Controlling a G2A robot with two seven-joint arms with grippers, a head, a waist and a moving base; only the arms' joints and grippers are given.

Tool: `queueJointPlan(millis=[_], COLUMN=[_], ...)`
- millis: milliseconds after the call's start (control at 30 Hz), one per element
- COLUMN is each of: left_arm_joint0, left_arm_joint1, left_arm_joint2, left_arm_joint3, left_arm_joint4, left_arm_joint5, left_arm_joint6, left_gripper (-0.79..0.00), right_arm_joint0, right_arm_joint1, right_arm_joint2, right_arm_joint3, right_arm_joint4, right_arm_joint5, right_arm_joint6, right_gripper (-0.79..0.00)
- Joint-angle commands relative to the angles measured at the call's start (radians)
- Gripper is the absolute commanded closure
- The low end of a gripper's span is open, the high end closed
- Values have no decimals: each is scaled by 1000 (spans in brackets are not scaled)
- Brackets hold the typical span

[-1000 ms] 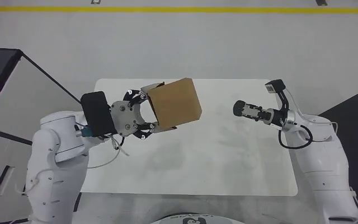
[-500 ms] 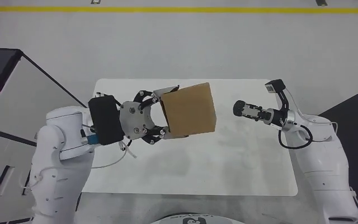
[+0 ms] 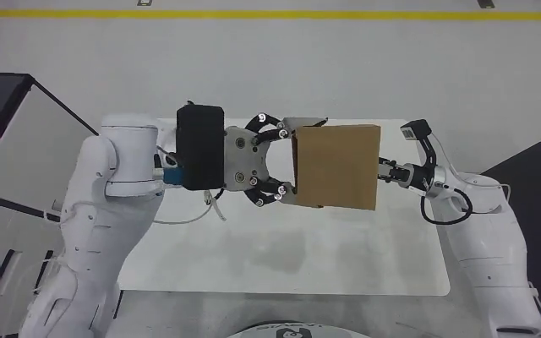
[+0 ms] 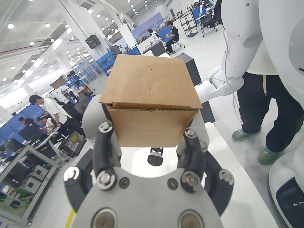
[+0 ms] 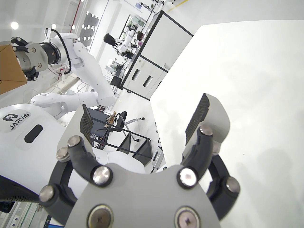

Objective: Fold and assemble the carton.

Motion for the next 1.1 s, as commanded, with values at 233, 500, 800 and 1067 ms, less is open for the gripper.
queueJointPlan(millis=[233, 500, 800, 1067], left_arm_joint0=[11, 31, 95, 172], left_arm_joint1=[4, 3, 9, 25], left_arm_joint2=[-4, 0, -17, 17], left_arm_joint3=[35, 42, 60, 45], left_arm_joint4=[-89, -115, -209, -598], left_arm_joint5=[9, 30, 44, 350], left_arm_joint6=[31, 51, 84, -115], left_gripper=[0, 0, 0, 0], right_arm_joint0=[0, 0, 0, 0], right_arm_joint1=[0, 0, 0, 0], right_arm_joint2=[0, 0, 0, 0], right_arm_joint3=[0, 0, 0, 0], right_arm_joint4=[0, 0, 0, 0], right_arm_joint5=[0, 0, 0, 0], right_arm_joint6=[0, 0, 0, 0], right_gripper=[-785, -785, -785, -785])
